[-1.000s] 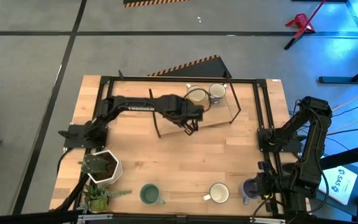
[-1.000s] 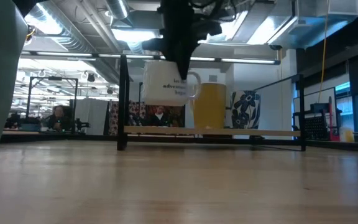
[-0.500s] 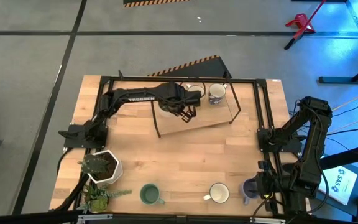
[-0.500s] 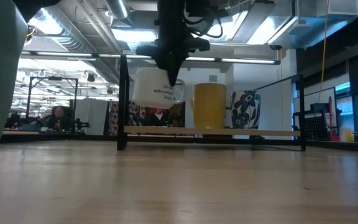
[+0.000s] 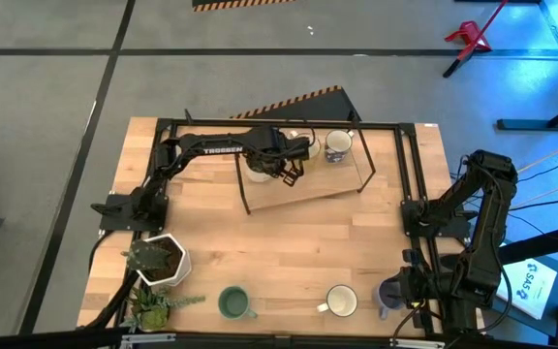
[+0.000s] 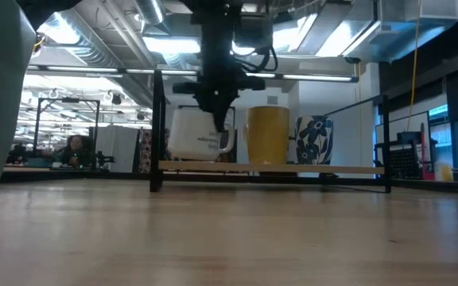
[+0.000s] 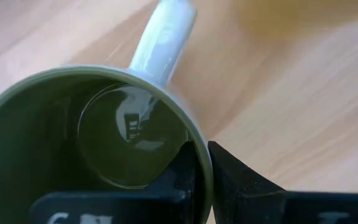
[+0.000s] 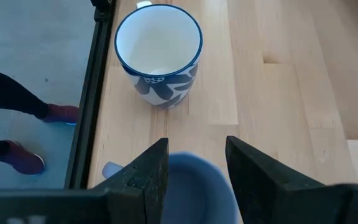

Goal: Place coffee mugs
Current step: Put the white mug on the shelf

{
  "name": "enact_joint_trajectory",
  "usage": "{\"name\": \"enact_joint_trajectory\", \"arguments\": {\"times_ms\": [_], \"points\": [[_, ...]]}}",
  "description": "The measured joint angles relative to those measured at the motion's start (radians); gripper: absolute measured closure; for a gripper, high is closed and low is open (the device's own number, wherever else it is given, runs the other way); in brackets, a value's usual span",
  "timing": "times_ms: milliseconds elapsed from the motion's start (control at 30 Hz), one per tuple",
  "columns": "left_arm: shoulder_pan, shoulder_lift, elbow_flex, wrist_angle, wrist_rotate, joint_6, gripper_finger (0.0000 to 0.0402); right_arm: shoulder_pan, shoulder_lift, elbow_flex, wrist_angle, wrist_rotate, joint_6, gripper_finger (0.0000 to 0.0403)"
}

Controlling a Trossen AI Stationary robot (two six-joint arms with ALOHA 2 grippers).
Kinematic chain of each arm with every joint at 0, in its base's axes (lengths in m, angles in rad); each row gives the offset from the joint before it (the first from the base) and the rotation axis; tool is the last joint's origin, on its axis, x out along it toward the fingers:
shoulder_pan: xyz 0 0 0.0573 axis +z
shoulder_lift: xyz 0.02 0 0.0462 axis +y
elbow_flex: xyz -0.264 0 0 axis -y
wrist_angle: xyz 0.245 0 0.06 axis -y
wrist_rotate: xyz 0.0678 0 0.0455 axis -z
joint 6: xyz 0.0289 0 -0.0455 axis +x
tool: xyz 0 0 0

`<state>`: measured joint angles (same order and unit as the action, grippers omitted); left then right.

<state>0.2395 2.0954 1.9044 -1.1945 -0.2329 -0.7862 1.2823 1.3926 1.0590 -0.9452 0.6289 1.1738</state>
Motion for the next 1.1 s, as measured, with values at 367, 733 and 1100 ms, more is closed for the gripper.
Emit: {"name": "enact_joint_trajectory", "arguments": {"times_ms": [367, 733, 1100], "points": [[0.045, -0.03, -0.007, 0.025, 0.007, 0.025, 0.0385, 0.0, 0.001, 0.0, -0.014, 0.001, 0.006, 0.0253], [0.046, -0.046, -0.112, 0.07, 0.052, 0.032, 0.0385, 0.0, 0.001, 0.0, -0.043, 0.009, 0.038, 0.0253], [0.043, -0.094, -0.159, 0.108, -0.015, 0.021, 0.0347, 0.0, 0.001, 0.0, -0.048, 0.017, 0.038, 0.0253]]}}
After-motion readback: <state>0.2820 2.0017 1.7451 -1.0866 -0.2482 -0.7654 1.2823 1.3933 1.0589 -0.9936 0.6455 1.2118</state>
